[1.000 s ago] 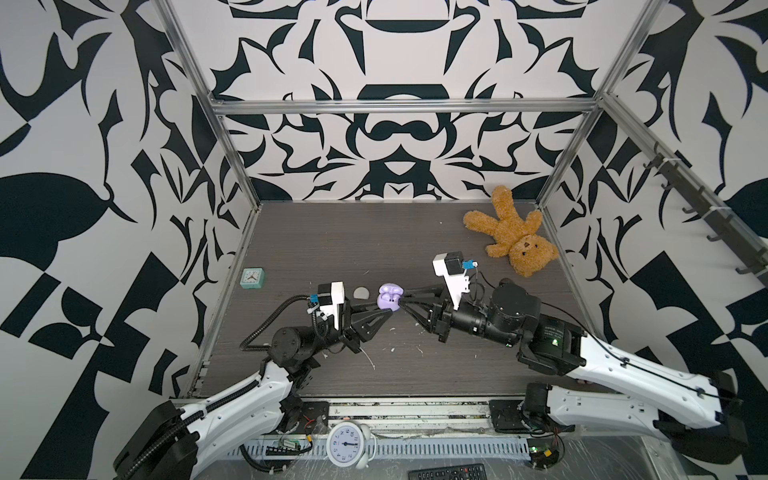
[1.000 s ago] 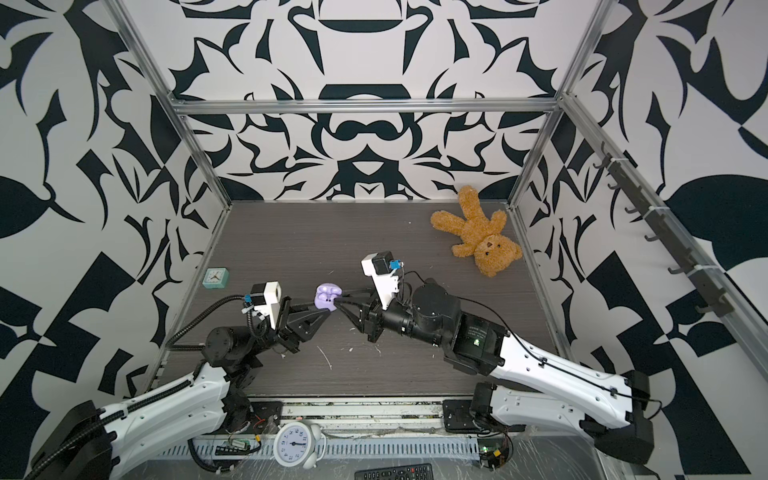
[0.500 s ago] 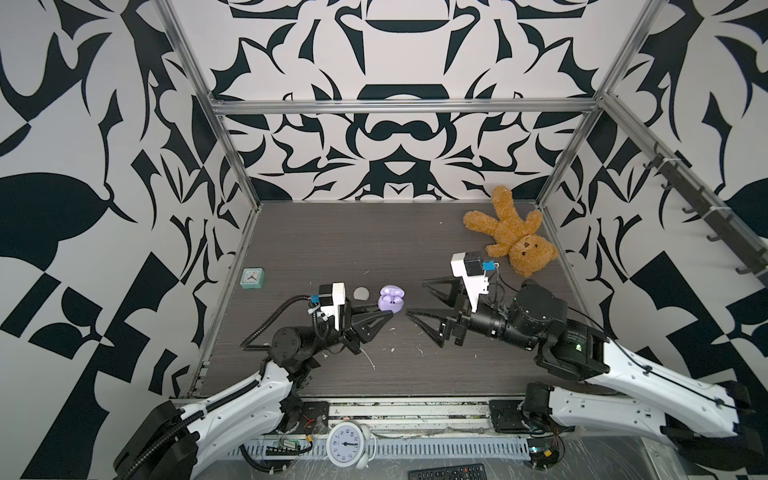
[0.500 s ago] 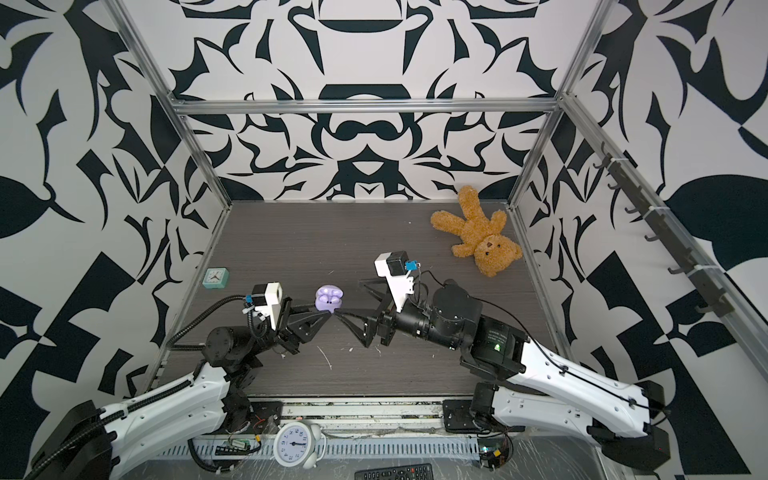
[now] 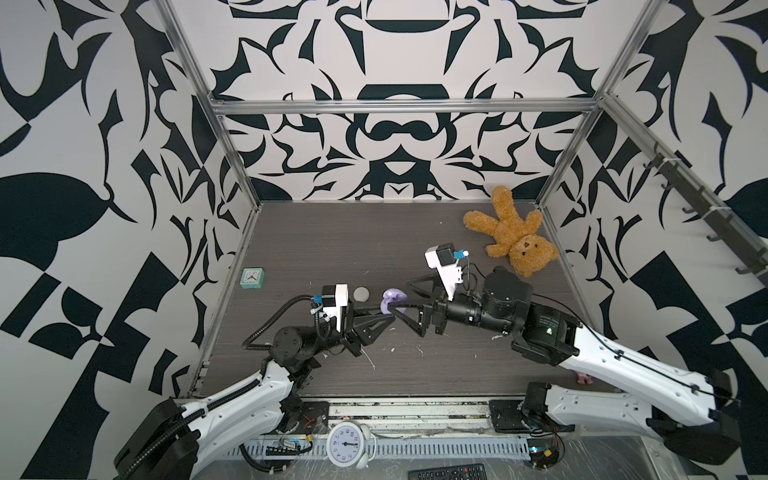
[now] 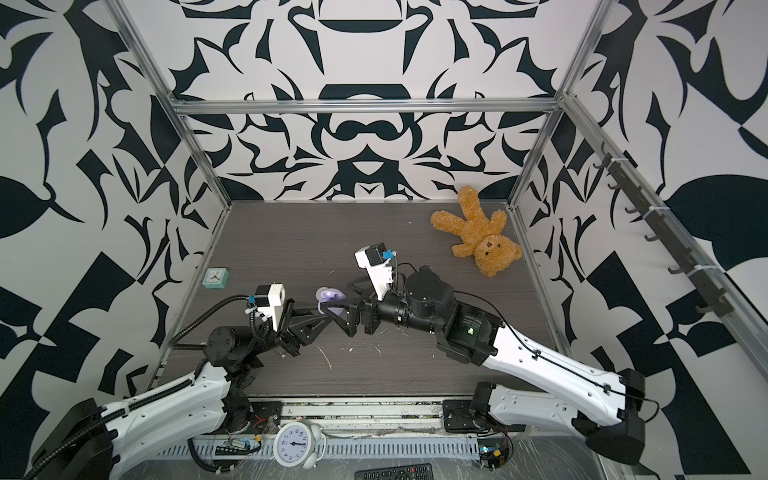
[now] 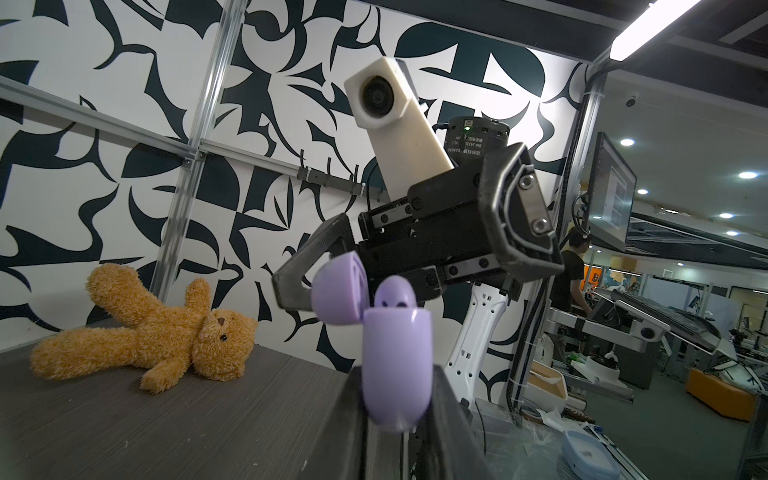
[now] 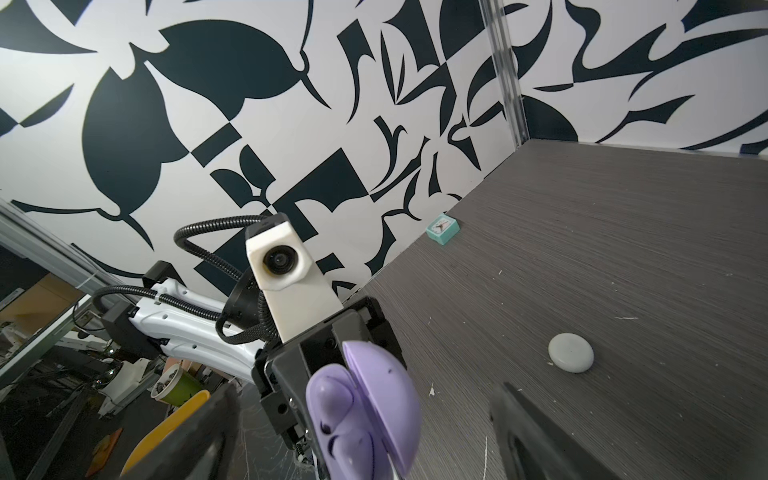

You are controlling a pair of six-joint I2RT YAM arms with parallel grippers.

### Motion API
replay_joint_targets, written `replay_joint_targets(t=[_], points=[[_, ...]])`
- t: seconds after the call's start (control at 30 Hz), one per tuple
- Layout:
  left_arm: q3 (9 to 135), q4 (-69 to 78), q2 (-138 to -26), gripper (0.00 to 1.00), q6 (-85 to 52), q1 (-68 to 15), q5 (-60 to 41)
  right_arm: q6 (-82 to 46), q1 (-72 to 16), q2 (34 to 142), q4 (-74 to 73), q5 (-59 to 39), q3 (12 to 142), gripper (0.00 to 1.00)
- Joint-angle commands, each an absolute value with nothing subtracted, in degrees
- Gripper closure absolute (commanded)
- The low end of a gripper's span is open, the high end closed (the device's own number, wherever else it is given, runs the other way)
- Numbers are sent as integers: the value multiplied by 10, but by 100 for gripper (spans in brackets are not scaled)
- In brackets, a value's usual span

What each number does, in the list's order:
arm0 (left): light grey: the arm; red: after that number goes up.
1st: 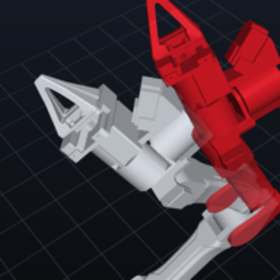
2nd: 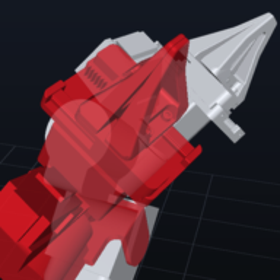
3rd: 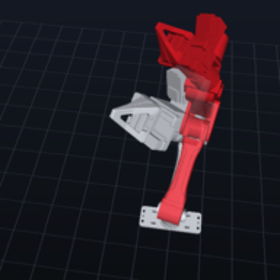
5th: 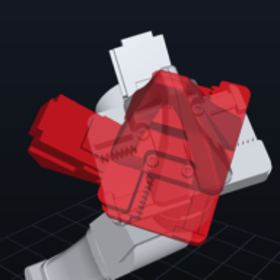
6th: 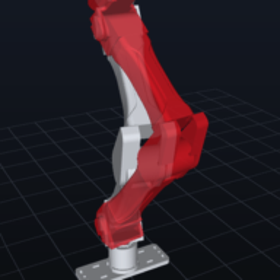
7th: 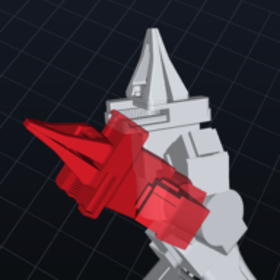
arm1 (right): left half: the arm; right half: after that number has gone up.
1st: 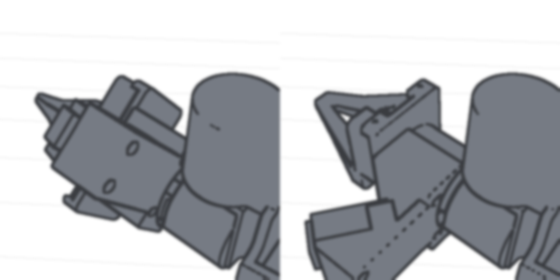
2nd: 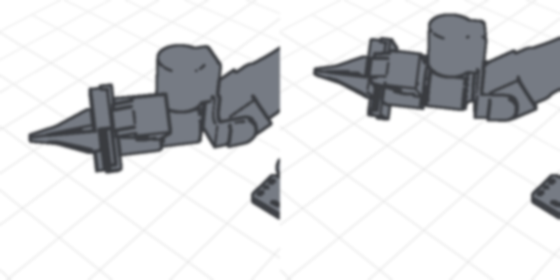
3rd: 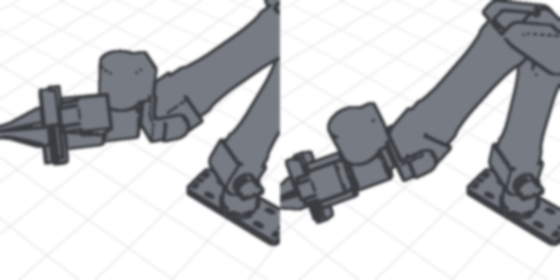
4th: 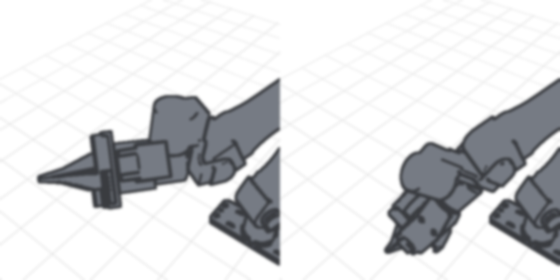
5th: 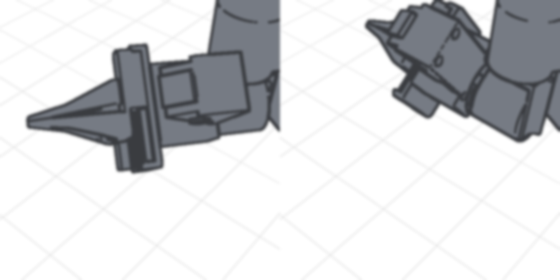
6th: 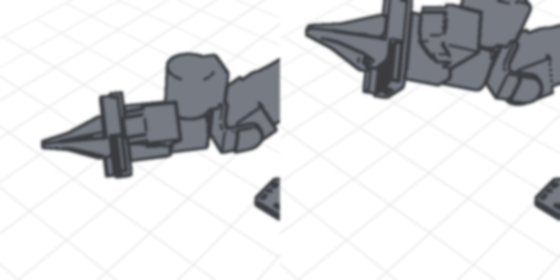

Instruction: Insert the wireless bluetooth earbuds into the charging case

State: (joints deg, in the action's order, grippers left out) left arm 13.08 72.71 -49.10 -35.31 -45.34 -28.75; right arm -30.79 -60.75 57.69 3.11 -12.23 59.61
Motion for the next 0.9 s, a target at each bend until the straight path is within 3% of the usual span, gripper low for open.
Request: replay_joint_targets(t=[0.0, 0.13, 0.27, 0.6, 0.67, 0.77, 0.87], points=[[127, 759, -486, 100, -363, -455, -289, -339, -605, 577, -26, -211, 603, 8], [126, 761, -490, 100, -361, -455, -285, -365, -605, 597, -34, -286, 616, 15], [121, 759, -490, 100, -359, -455, -273, -376, -604, 587, -31, -300, 617, 20], [118, 721, -490, 100, -347, -455, -256, -371, -604, 531, -57, -313, 600, 20], [124, 693, -489, 100, -341, -455, -254, -350, -604, 518, -10, -265, 615, 20], [130, 650, -500, 100, -337, -457, -243, -304, -604, 487, 90, -69, 634, 12], [132, 627, -531, 100, -358, -457, -196, -282, -601, 483, 166, 113, 648, 11]])
